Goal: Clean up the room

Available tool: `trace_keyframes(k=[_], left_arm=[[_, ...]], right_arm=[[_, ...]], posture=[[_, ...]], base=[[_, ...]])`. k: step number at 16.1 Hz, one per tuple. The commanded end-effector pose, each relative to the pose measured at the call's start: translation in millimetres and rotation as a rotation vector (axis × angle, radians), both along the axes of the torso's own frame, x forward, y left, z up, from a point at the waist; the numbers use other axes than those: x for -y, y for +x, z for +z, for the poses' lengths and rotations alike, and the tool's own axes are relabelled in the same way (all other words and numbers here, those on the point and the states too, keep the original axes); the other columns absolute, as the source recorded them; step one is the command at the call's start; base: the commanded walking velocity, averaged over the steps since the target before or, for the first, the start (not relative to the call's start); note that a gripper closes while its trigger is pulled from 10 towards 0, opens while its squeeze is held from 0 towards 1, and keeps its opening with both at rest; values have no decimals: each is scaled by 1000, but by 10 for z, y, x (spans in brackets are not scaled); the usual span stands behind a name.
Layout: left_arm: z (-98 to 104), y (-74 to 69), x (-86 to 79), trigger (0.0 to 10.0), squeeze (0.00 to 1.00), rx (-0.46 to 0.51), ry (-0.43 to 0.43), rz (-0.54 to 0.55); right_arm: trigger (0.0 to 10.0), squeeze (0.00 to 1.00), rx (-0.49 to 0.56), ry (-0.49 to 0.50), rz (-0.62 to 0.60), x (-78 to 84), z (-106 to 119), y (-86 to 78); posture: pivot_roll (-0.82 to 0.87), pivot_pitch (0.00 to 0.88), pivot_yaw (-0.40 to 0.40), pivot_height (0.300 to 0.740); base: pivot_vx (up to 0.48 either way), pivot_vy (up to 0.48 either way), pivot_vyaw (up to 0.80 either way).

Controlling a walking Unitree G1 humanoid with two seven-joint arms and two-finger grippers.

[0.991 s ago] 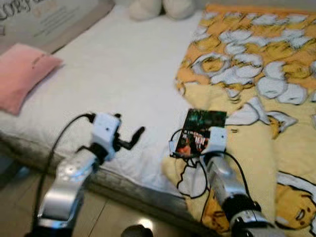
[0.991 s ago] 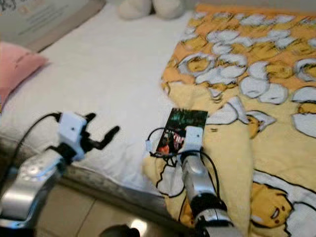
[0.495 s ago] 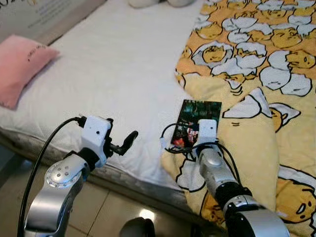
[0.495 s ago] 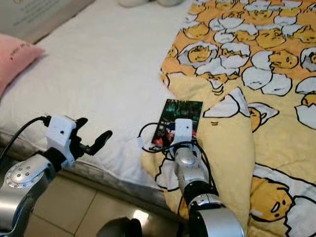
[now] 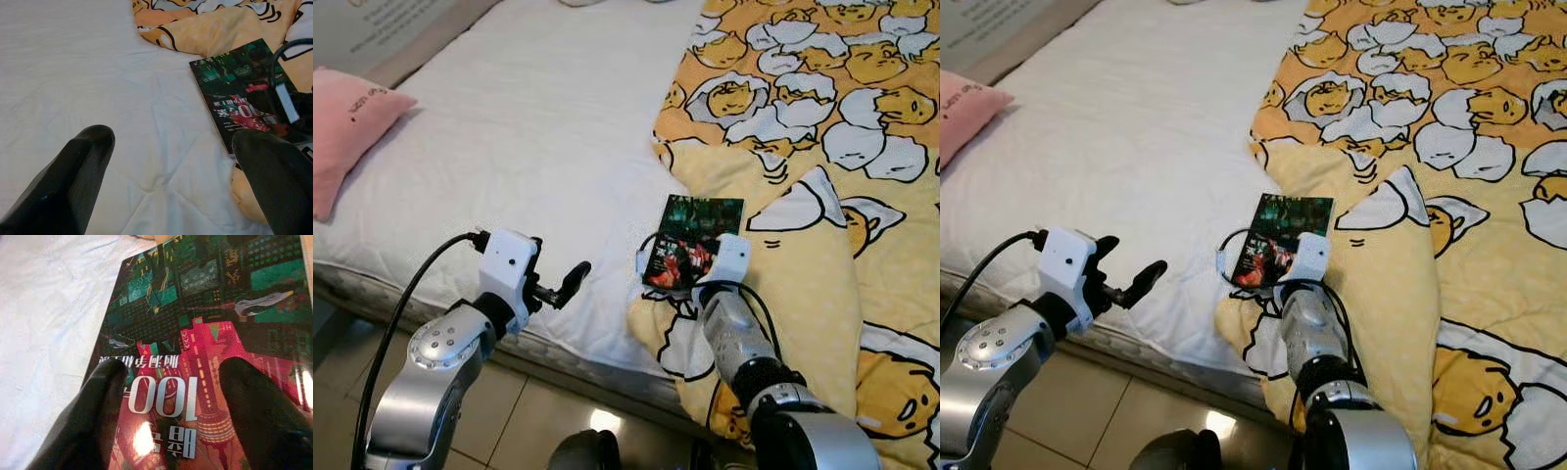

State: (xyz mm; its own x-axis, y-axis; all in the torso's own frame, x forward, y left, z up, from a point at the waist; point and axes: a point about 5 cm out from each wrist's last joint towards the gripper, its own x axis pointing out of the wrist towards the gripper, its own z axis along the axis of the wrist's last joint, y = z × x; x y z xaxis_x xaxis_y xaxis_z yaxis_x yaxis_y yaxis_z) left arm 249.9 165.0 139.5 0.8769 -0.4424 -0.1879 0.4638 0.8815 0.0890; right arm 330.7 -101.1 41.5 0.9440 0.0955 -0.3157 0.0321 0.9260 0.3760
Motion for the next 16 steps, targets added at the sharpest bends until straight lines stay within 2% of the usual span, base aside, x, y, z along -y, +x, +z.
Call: trace_keyframes(k=[1, 4, 8, 9, 10, 12, 13, 16], left_arm=[[21, 8, -21, 10000, 0, -3, 10, -4], [19, 40, 19, 10000, 0, -12, 0, -12], [12, 64, 45, 10000, 0, -21, -10, -17], [9, 68, 51, 10000, 0, -23, -11, -18], [10, 88, 63, 10000, 0, -21, -17, -18], [6, 123, 86, 10000, 0, -17, -31, -14], [3, 132, 94, 10000, 0, -17, -36, -12], [-17, 213, 166, 10000, 0, -8, -74, 2]], right_arm=[[0, 0, -105, 63, 30, -127, -170, -123], [0, 0, -38, 103, 70, -213, -33, -52], [0, 0, 22, 164, 107, -356, 68, -65], [0, 0, 48, 181, 112, -382, 124, -55], [0, 0, 140, 191, 131, -415, 334, -15], [0, 0, 234, 159, 159, -411, 542, 9], [0, 0, 250, 151, 164, -406, 578, 11], [0, 0, 328, 72, 176, -286, 740, -36]], posture=[[204, 190, 161, 740], [184, 190, 163, 740], [176, 191, 171, 740], [173, 188, 171, 740], [165, 180, 167, 740], [151, 165, 155, 740], [149, 162, 153, 740], [117, 114, 118, 740]], base=[[0, 0, 0], [0, 0, 0], [0, 0, 0], [0, 0, 0], [0, 0, 0], [0, 0, 0], [0, 0, 0], [0, 0, 0]])
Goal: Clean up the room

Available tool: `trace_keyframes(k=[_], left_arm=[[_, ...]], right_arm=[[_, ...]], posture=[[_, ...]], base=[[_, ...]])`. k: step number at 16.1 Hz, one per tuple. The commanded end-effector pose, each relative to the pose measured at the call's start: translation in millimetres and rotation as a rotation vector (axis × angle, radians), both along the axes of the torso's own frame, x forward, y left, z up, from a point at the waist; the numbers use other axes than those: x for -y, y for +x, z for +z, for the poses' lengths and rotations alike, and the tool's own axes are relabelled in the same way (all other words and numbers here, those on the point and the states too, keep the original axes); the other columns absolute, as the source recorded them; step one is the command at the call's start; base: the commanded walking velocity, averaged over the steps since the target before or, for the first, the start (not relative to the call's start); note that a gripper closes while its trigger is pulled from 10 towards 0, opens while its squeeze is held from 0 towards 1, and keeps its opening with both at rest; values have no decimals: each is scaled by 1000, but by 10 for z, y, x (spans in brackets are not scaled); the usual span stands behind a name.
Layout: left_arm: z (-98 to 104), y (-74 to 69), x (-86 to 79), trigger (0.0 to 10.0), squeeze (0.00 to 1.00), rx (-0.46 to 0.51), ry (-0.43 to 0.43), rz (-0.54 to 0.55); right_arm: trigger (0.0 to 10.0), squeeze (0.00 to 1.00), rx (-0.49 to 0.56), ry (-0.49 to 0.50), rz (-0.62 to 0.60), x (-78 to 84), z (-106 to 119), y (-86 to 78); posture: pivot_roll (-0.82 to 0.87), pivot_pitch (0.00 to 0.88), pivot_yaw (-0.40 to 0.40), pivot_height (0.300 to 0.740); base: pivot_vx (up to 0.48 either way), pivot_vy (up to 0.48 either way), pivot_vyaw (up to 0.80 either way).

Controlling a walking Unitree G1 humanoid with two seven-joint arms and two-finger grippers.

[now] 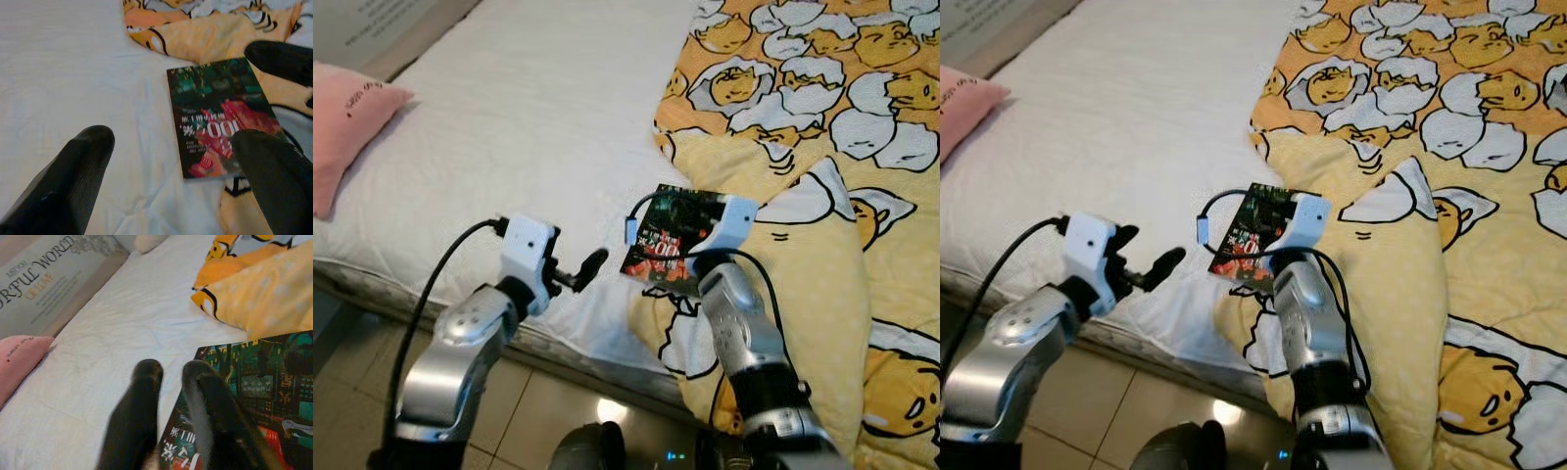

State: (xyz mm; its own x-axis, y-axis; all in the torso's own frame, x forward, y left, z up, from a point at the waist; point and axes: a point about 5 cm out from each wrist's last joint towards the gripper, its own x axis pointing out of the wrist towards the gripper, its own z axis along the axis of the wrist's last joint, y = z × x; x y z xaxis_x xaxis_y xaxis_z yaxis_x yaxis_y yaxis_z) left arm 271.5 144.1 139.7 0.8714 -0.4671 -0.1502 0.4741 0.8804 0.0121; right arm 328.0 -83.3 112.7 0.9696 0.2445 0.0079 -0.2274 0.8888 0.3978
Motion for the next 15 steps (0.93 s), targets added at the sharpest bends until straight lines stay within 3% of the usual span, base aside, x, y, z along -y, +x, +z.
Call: trace_keyframes(k=[1, 5, 6, 8, 10, 15], left_arm=[[-26, 26, -18, 10000, 0, -1, 3, 20], [-69, 146, 55, 10000, 0, 15, -26, 63], [-59, 188, 80, 10000, 0, 20, -50, 77], [-27, 290, 107, 10000, 0, 36, -91, 94], [3, 364, 88, 10000, 0, 67, -86, 102], [-21, 327, 127, 10000, 0, 88, -79, 50]], right_arm=[[0, 0, 8, -12, 28, -65, 41, -36], [0, 0, -9, -145, 5, 88, -33, -105], [0, 0, -8, -225, -18, 161, -55, -138], [0, 0, 46, -316, -59, 280, 23, -166], [0, 0, 51, -313, -81, 348, 50, -137], [0, 0, 23, -313, -82, 365, -19, -133]], posture=[[108, 102, 110, 740], [79, 35, 67, 740], [75, 14, 52, 740], [69, 0, 33, 740], [66, 0, 27, 740], [73, 0, 36, 740]], base=[[0, 0, 0], [0, 0, 0], [0, 0, 0], [0, 238, 0], [0, 480, 0], [0, 480, 0]])
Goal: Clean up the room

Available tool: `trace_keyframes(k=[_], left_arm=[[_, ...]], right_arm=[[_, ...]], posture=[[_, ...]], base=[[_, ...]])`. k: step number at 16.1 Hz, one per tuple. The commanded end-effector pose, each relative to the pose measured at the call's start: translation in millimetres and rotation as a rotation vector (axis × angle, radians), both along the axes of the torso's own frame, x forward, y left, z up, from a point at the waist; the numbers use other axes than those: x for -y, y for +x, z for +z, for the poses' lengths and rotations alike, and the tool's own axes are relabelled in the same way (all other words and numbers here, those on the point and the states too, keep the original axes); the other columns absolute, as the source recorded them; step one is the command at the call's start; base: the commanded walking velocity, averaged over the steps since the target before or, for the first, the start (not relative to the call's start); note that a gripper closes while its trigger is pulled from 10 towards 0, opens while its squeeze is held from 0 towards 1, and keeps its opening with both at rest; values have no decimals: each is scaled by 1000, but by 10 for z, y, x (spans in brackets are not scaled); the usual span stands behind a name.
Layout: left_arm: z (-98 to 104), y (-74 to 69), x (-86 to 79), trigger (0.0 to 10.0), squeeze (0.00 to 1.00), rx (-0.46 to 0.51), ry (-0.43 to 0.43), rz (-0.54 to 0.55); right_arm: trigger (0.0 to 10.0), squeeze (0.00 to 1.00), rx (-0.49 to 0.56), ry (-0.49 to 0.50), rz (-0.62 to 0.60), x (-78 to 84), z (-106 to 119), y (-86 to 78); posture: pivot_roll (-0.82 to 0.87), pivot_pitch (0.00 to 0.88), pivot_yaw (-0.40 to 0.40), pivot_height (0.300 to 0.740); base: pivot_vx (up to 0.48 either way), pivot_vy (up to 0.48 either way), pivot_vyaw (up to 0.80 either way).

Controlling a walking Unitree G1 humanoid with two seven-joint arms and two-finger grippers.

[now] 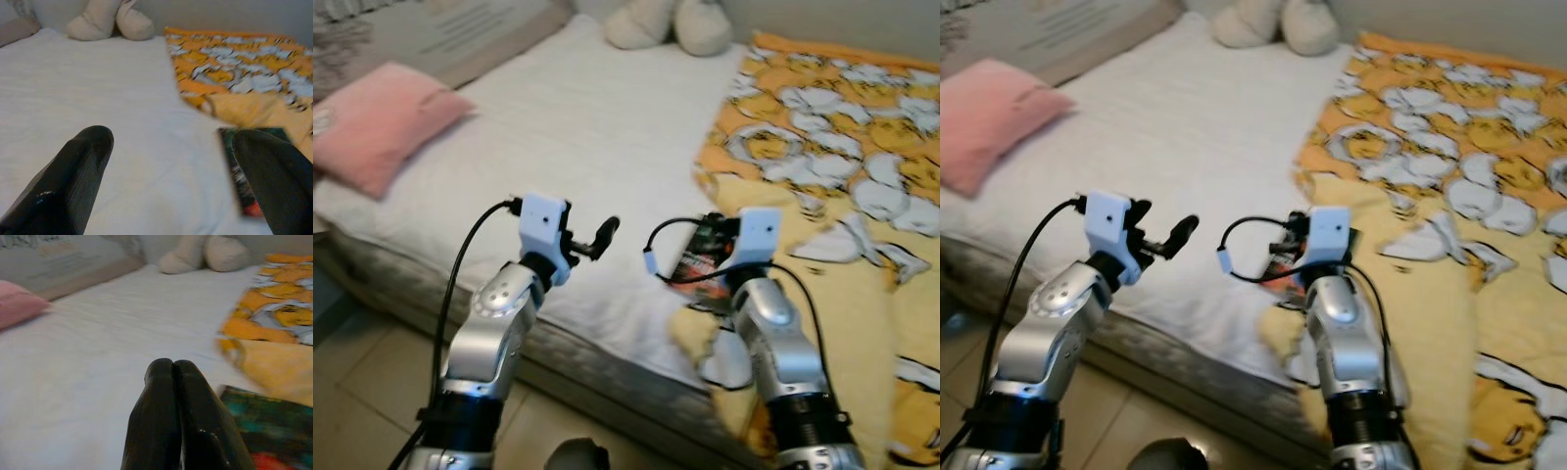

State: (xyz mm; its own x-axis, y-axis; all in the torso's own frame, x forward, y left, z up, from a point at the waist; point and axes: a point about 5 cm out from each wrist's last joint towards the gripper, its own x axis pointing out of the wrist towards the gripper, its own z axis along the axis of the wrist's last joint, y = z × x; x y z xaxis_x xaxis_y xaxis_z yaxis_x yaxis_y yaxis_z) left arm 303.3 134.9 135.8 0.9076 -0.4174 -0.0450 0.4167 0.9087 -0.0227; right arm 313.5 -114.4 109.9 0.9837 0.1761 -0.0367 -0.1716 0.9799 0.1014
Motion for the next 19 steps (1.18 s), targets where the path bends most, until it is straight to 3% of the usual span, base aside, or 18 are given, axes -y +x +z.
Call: trace_keyframes(k=[1, 8, 9, 11, 12, 13, 14, 19], left_arm=[[10, -5, 35, 10000, 0, 12, -2, -21], [-7, 5, 18, 10000, 0, 29, 30, -47], [-24, 7, 30, 10000, 0, 29, 57, -43], [-51, 7, 52, 10000, 0, 32, 86, -42], [-56, 6, 54, 10000, 0, 31, 84, -41], [-57, 4, 56, 10000, 0, 31, 81, -41], [-43, 7, 59, 10000, 0, 37, 66, -39], [-49, 28, 50, 10000, 0, 38, 65, -28]], right_arm=[[0, 0, -7, 2, -23, 57, -22, 1], [0, 0, -53, -42, -68, 195, -181, -40], [9451, 0, -67, -64, -90, 222, -200, -23], [10000, 0, -5, -123, -124, 251, -138, 5], [10000, 86, -3, -115, -168, 296, -140, 4], [10000, 1000, -9, -99, -193, 333, -152, 2], [10000, 1000, -25, -85, -273, 476, -198, -23], [10000, 1000, -17, -152, -398, 663, -274, -103]], posture=[[75, 0, 37, 740], [72, 0, 27, 740], [72, 0, 25, 740], [69, 0, 23, 740], [70, 0, 22, 740], [69, 0, 22, 740], [69, 0, 20, 740], [65, 0, 20, 740]], base=[[0, 480, 0], [0, 479, 0], [0, 0, 0], [0, 0, 0], [0, 0, 0], [0, 0, 0], [0, 0, 0], [0, 0, 0]])
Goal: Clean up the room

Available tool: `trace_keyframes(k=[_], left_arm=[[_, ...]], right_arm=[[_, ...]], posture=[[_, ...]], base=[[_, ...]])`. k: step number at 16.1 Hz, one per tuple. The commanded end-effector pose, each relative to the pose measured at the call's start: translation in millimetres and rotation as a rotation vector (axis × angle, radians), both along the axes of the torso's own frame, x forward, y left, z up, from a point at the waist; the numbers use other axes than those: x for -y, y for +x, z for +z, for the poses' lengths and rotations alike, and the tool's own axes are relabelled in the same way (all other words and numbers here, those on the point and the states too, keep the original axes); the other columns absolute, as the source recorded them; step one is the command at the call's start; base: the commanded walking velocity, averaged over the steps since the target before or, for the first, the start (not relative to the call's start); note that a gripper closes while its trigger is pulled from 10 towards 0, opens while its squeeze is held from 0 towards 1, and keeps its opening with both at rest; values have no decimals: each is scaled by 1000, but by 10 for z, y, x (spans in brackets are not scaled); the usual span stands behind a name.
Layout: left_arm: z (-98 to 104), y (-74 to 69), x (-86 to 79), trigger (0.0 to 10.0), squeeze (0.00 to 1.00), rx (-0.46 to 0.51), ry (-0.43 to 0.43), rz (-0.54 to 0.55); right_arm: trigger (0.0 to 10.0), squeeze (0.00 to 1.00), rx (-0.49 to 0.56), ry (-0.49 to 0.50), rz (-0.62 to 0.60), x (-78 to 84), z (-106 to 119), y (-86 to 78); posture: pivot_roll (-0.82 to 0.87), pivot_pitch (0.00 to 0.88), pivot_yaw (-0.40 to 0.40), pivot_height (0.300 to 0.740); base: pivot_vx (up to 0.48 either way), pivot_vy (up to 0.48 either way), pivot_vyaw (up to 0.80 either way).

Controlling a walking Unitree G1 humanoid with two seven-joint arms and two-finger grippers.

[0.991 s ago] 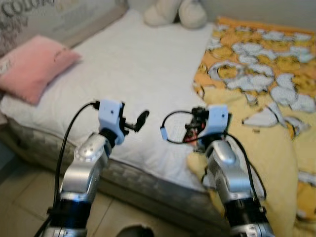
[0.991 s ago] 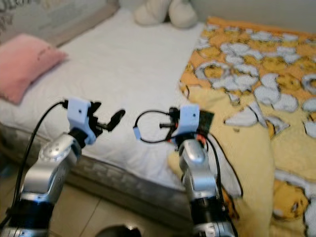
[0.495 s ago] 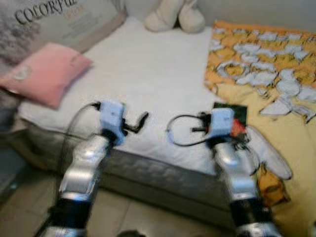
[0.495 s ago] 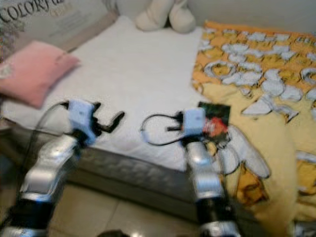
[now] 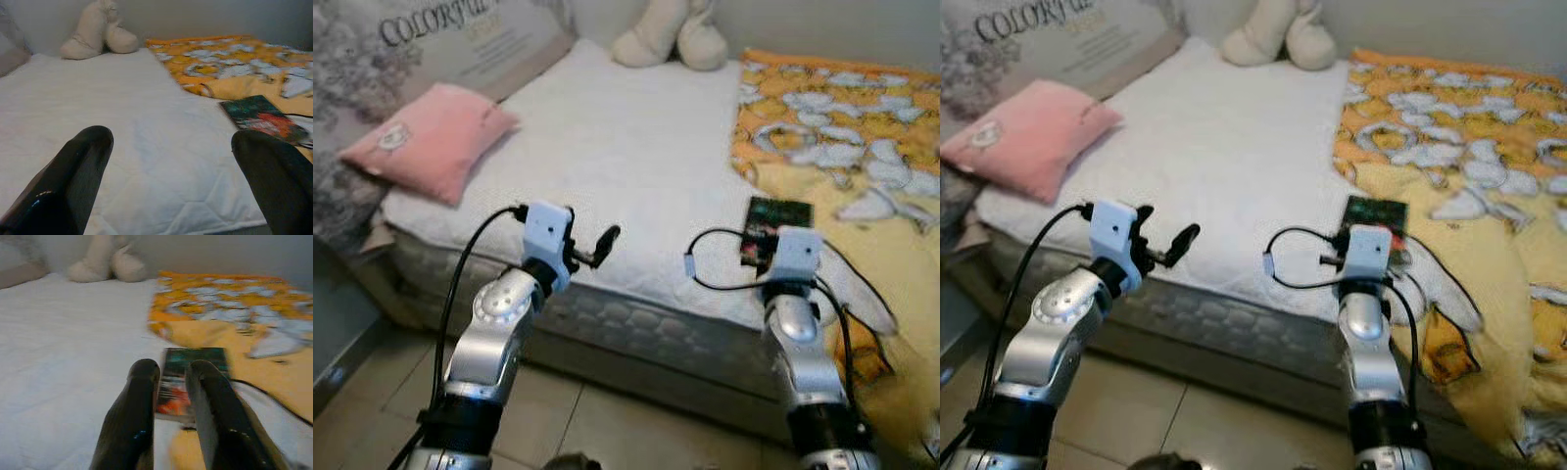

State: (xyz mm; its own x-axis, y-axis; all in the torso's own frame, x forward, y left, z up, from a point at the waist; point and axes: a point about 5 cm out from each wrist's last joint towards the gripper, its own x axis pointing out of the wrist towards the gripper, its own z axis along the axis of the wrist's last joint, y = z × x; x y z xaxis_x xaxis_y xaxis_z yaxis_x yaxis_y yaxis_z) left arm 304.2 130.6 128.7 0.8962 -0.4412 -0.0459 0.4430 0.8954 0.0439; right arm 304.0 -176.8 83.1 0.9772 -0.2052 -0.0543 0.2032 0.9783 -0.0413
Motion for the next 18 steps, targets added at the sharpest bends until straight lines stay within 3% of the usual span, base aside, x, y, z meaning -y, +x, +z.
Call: trace_keyframes(k=[1, 6, 15, 17, 18], left_arm=[[21, 29, 10, 10000, 0, 11, 4, 3], [12, 49, 49, 10000, 0, 8, -7, 2], [52, 42, 132, 10000, 0, 44, -29, -51], [41, 38, 151, 10000, 0, 38, -36, -61], [33, 42, 148, 10000, 0, 30, -46, -52]], right_arm=[[10000, 1000, -1, -10, -41, 56, -28, -29], [10000, 1000, 27, 22, 11, -33, -21, -32], [10000, 1000, 20, 1, 33, -57, -24, 3], [10000, 1000, 21, -55, 50, -84, -8, 9], [10000, 800, 4, -55, 60, -99, -23, 21]], posture=[[63, 0, 21, 740], [54, 0, 20, 740], [52, 0, 17, 740], [50, 0, 17, 740], [50, 0, 17, 740]], base=[[0, 0, 0], [0, 0, 0], [0, -418, 0], [294, -373, 0], [356, 0, 0]])
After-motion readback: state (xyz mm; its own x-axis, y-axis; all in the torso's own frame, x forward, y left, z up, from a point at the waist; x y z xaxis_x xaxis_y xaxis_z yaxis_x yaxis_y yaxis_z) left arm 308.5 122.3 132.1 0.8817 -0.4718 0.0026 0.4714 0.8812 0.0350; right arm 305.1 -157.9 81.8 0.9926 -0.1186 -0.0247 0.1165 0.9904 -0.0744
